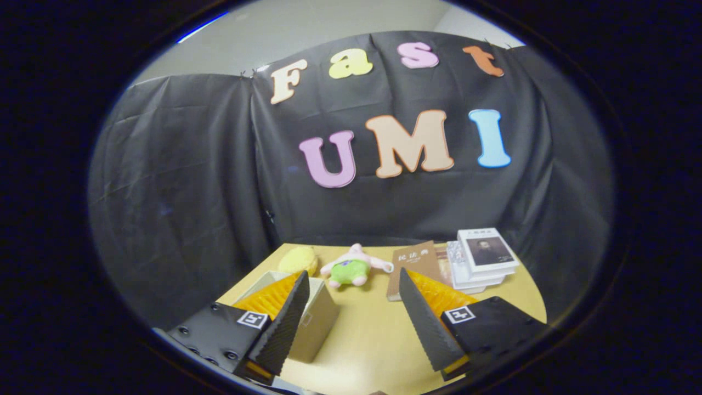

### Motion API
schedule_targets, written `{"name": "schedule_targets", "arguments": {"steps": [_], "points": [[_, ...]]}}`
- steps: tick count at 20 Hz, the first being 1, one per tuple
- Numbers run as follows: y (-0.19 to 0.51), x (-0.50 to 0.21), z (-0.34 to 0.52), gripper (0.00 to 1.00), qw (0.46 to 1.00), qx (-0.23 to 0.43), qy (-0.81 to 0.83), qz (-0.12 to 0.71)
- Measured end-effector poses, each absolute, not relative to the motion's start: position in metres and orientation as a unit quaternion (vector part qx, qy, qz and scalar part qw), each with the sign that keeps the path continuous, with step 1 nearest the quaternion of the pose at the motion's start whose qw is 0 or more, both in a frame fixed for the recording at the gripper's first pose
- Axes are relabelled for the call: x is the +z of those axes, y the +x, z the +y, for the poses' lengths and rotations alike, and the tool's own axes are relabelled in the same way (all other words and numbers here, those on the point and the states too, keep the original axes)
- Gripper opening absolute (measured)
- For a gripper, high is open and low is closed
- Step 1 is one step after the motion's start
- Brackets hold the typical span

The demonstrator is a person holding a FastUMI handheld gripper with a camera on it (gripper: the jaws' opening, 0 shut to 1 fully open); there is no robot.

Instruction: Open the storage box then place both shoes into the box .Put the left shoe in first, then the right shoe, with the right side of both shoes facing outward in a uniform manner.

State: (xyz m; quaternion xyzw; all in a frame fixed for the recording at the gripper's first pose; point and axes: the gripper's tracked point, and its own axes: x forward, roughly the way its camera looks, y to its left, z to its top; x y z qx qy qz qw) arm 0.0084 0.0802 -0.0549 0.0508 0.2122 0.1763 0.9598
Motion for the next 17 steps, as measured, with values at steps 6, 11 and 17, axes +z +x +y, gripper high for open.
{"name": "schedule_targets", "arguments": {"steps": [6,11,17], "points": [[-0.005,-0.048,0.027,1.0,0.982,0.122,0.013,0.145],[-0.011,-0.04,0.008,1.0,0.99,0.093,0.002,0.102],[-0.006,-0.032,-0.004,1.0,0.993,0.076,0.008,0.084]]}}
